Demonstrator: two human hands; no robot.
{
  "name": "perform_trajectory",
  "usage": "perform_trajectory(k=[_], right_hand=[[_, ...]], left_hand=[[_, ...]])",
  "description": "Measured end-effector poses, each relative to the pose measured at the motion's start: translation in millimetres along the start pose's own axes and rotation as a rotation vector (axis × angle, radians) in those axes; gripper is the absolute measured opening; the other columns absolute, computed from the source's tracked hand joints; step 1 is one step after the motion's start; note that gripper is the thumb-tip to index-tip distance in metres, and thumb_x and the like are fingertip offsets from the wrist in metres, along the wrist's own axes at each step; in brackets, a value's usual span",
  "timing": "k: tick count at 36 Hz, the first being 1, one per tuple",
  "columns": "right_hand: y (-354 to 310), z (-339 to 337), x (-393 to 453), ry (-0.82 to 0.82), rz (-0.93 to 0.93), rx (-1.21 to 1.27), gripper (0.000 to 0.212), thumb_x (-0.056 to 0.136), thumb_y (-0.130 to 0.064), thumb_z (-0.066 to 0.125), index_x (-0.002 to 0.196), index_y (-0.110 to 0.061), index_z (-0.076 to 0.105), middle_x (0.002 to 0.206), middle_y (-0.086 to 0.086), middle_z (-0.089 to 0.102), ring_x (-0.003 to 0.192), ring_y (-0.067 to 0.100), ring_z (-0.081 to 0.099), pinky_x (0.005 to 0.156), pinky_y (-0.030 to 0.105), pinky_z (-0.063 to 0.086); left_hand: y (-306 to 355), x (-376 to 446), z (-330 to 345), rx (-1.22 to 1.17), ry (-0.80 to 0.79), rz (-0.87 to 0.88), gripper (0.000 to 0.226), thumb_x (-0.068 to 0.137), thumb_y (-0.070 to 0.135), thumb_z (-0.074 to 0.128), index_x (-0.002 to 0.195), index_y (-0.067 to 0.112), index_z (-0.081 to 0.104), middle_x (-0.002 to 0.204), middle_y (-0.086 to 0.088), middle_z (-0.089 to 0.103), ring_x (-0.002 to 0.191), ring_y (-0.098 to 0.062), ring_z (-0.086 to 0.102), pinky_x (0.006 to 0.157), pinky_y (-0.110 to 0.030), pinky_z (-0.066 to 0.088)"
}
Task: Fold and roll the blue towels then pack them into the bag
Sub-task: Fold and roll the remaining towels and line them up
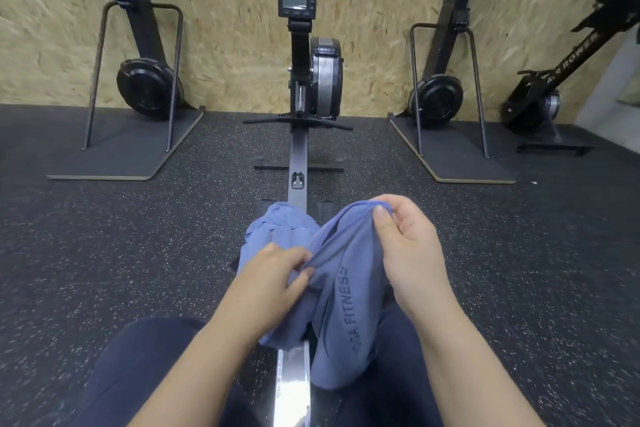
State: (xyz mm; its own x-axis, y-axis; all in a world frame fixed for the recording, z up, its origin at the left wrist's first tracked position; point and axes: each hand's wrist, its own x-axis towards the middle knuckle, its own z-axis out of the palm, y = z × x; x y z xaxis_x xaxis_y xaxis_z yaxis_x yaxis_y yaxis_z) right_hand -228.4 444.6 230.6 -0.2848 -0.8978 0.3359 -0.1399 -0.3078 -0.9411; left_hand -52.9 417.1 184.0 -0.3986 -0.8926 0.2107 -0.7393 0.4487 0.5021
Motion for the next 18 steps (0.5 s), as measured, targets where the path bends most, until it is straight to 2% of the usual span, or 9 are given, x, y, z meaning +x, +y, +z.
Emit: perform_trajectory(k=[4, 8, 10, 13, 18], right_hand=[[10.7, 0.0, 9.6, 0.067, 0.054, 0.067, 0.021, 0.099, -0.008, 0.047, 0.093, -0.021, 0.061, 0.091, -0.002, 0.07, 0.084, 0.009, 0.064, 0.083, 0.03, 0.049], [21.7, -2.0, 21.1, 0.087, 0.085, 0.09, 0.02, 0.1, -0.008, 0.045, 0.094, -0.019, 0.061, 0.091, 0.0, 0.069, 0.083, 0.011, 0.063, 0.08, 0.029, 0.049], [25.0, -4.9, 27.8, 0.1, 0.078, 0.093, 0.02, 0.1, -0.008, 0.045, 0.096, -0.018, 0.061, 0.094, 0.003, 0.069, 0.084, 0.013, 0.063, 0.078, 0.03, 0.048], [30.0, -13.1, 36.9, 0.142, 0.06, 0.072, 0.018, 0.099, -0.008, 0.045, 0.098, -0.017, 0.061, 0.095, 0.004, 0.068, 0.085, 0.013, 0.062, 0.078, 0.029, 0.048], [40.6, -30.4, 50.2, 0.206, 0.047, 0.072, 0.019, 0.099, -0.012, 0.046, 0.093, -0.022, 0.061, 0.093, 0.002, 0.067, 0.084, 0.014, 0.061, 0.078, 0.032, 0.049]], left_hand=[[-18.1, 5.5, 11.2, 0.127, -0.026, -0.087, 0.031, 0.098, 0.037, 0.044, 0.071, 0.028, 0.031, 0.074, 0.002, 0.043, 0.087, -0.024, 0.049, 0.074, -0.037, 0.044], [-38.3, 11.0, 18.7, 0.265, -0.076, -0.15, 0.021, 0.101, 0.038, 0.036, 0.086, 0.023, 0.039, 0.077, -0.002, 0.044, 0.088, -0.031, 0.053, 0.067, -0.036, 0.039], [-46.6, 11.6, 17.6, 0.337, -0.084, -0.197, 0.022, 0.102, 0.036, 0.034, 0.092, 0.019, 0.043, 0.079, -0.004, 0.046, 0.084, -0.032, 0.052, 0.064, -0.035, 0.034], [-60.2, 10.2, 16.2, 0.38, -0.084, -0.262, 0.024, 0.102, 0.035, 0.033, 0.097, 0.016, 0.046, 0.081, -0.006, 0.049, 0.082, -0.031, 0.051, 0.065, -0.034, 0.037], [-79.9, 7.5, 11.8, 0.421, -0.045, -0.332, 0.03, 0.102, 0.04, 0.032, 0.105, 0.017, 0.051, 0.075, 0.001, 0.035, 0.083, -0.031, 0.052, 0.069, -0.034, 0.04]])
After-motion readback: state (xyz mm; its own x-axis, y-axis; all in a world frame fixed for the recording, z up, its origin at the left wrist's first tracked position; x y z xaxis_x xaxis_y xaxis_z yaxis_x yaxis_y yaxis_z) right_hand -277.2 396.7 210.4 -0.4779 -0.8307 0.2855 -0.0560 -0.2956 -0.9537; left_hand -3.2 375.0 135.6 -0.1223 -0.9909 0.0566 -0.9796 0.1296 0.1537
